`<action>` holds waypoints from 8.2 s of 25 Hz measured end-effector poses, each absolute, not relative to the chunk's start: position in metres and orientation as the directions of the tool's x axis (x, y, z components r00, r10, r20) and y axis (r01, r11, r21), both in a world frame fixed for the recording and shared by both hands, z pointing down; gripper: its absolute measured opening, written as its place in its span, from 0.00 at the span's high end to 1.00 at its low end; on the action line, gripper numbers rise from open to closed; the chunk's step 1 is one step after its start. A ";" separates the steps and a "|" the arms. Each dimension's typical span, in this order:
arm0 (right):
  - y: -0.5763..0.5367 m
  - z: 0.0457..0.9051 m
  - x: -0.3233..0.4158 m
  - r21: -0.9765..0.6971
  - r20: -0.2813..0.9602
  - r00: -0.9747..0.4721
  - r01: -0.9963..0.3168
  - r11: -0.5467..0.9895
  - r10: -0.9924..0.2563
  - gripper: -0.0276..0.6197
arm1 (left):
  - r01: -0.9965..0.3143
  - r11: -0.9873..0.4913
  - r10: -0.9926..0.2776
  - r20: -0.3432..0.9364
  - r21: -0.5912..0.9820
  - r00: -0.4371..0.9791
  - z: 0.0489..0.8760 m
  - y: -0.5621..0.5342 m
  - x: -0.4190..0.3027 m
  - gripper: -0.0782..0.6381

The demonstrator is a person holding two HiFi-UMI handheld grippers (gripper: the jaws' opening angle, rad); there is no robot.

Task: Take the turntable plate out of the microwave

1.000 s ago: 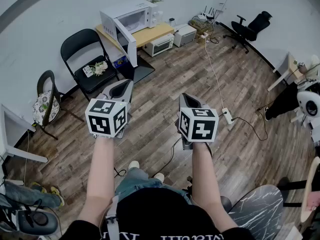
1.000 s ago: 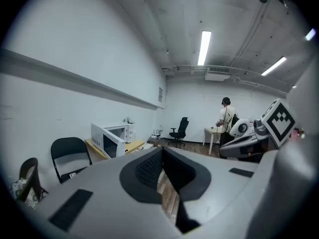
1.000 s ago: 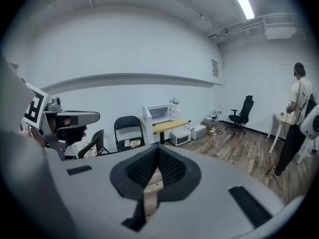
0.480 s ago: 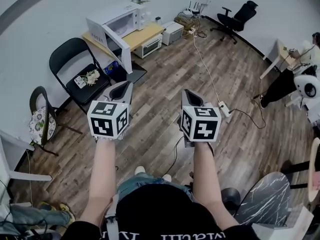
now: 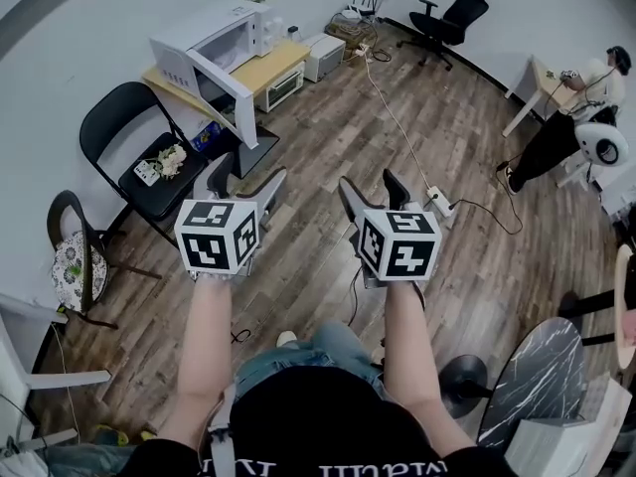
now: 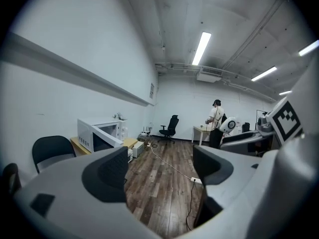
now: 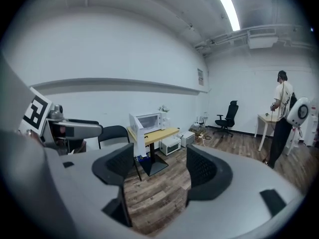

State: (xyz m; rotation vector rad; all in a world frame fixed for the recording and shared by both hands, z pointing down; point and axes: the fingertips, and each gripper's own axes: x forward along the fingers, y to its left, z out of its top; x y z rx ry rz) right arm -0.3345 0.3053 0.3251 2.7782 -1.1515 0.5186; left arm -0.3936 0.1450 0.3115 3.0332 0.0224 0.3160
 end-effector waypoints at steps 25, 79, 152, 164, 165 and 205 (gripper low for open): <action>0.285 0.321 -0.128 0.022 0.299 0.695 -0.690 -0.723 -0.654 0.36 | -0.145 -0.985 -0.116 0.269 0.093 0.956 0.318 0.109 -0.203 0.20; -0.115 0.376 0.230 -0.037 0.403 0.211 -0.968 -0.247 -0.891 0.36 | -0.738 -0.660 -0.652 0.383 0.136 0.654 0.394 -0.214 0.078 0.20; -0.352 0.548 0.205 -0.570 0.426 -0.402 -0.815 0.105 -0.811 0.36 | -0.489 0.022 -0.813 0.300 0.872 0.499 0.569 -0.404 0.089 0.40; -0.353 0.555 0.200 -0.609 0.414 -0.436 -0.785 0.112 -0.799 0.36 | -0.304 0.286 -0.800 0.401 0.909 0.446 0.606 -0.397 0.077 0.84; -0.353 0.556 0.199 -0.618 0.411 -0.442 -0.778 0.113 -0.797 0.36 | -0.299 0.288 -0.800 0.400 0.910 0.447 0.606 -0.398 0.077 0.84; -0.388 0.585 0.186 -0.997 0.053 -0.349 0.041 -0.072 -0.936 0.88 | -0.265 0.202 -0.781 0.319 0.943 0.537 0.580 -0.400 0.077 0.85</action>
